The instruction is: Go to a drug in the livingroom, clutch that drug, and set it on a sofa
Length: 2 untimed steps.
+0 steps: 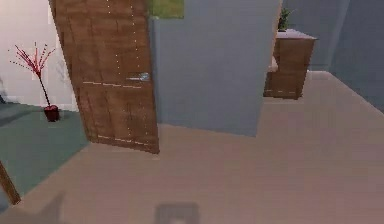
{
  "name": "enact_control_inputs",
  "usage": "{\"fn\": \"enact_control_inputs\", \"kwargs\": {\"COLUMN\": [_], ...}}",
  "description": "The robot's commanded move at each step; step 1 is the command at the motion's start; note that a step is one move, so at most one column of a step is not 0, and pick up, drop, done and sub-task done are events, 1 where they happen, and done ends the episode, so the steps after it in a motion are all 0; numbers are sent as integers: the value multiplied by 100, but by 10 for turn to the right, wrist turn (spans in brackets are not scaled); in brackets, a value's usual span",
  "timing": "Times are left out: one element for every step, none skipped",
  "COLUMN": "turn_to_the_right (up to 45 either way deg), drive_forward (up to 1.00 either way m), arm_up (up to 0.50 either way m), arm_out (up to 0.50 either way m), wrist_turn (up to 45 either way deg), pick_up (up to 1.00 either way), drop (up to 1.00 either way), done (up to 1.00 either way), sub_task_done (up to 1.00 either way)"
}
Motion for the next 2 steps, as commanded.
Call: {"fn": "enact_control_inputs", "kwargs": {"turn_to_the_right": [0,-420], "drive_forward": [45,0], "arm_up": [0,0], "arm_out": [0,0], "wrist_turn": [0,0], "pick_up": [0,0], "drop": [0,0], "done": [0,0], "sub_task_done": [0,0]}}
